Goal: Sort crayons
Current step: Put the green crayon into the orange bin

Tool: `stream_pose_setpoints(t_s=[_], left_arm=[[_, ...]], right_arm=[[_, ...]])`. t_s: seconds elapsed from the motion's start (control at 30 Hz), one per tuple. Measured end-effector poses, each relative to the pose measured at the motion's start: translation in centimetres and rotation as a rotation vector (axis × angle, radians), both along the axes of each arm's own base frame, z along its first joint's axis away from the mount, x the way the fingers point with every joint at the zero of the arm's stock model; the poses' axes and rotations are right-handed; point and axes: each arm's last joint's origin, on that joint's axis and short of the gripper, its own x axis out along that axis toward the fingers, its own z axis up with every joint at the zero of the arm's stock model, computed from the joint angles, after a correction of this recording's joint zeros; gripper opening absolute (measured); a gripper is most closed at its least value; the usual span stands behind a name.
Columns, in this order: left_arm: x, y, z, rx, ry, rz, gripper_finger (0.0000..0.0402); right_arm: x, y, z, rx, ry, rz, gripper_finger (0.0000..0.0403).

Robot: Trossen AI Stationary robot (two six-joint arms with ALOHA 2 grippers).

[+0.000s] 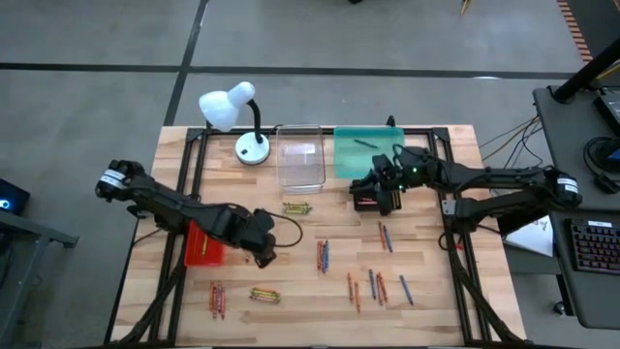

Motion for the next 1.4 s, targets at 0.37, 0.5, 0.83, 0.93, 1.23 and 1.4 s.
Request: stream_pose_setpoints(t_s=[0.37,0.5,0.83,0.93,1.23,1.4], left_arm=[[-0.5,-2.8,0.3,0.142,-0.127,-0.093,0.0219],[-0.6,-3.4,0.4,0.135,-0.154,-0.109,0.0219],[-0.2,-3.8,0.6,0.149,-0.189,-0.191,0.0219],[0.0,-3.9,0.7,0.157,-0.208,-0.229,0.0219],[0.3,-4.1,0.9,0.195,-0.233,-0.326,0.0219],[0.4,-4.0,1.0,0.256,-0.241,-0.342,0.0219]], right_arm=[[1.1,5.6,-0.6,-0.041,0.021,0.115,0.0063],[1.1,7.0,-0.6,-0.048,0.017,0.152,0.0063],[0.8,9.3,-0.7,-0.079,0.016,0.167,0.0063],[0.7,9.6,-0.7,-0.085,0.015,0.164,0.0063],[0.6,10.3,-0.5,-0.082,-0.005,0.156,0.0063],[0.8,11.0,-0.5,-0.088,-0.023,0.140,0.0063]])
